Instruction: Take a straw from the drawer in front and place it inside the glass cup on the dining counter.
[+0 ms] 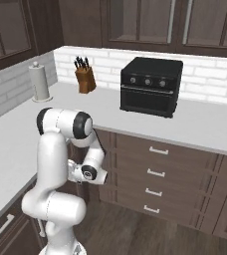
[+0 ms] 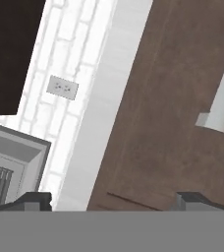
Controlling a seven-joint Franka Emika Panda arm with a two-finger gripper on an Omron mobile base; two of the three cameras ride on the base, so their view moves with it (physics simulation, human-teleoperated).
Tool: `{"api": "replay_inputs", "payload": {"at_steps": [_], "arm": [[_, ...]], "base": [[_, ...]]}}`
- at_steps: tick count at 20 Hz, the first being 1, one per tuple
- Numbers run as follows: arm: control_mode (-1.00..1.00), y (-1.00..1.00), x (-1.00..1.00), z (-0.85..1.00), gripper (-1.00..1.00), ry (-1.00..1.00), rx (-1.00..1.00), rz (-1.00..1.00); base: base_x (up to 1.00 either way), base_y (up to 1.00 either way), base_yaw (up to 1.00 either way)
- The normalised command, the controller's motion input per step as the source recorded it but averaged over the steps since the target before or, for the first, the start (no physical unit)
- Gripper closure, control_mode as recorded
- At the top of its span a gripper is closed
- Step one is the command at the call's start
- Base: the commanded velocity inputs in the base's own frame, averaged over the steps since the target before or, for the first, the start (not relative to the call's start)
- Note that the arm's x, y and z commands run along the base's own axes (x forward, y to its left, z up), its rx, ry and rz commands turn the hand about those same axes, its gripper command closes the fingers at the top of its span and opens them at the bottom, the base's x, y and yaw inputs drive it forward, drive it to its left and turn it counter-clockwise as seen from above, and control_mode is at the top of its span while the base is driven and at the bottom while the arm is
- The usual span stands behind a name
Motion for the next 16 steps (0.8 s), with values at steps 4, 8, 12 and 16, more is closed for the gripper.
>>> {"api": "replay_inputs", "payload": {"at_steps": [4, 8, 12, 16], "arm": [[-1.0, 0.43, 0.05, 0.0, -1.0, -0.04, 0.0, 0.0], [-1.0, 0.23, 0.2, 0.0, -1.0, 0.0, 0.0, 0.0], [-1.0, 0.07, 0.23, -0.01, -1.0, 0.0, 0.0, 0.0], [-1.0, 0.0, 0.19, -0.12, -1.0, 0.0, 0.0, 0.0]], "base": [[0.0, 0.0, 0.0], [0.0, 0.0, 0.0], [0.0, 0.0, 0.0], [0.0, 0.0, 0.0]]}}
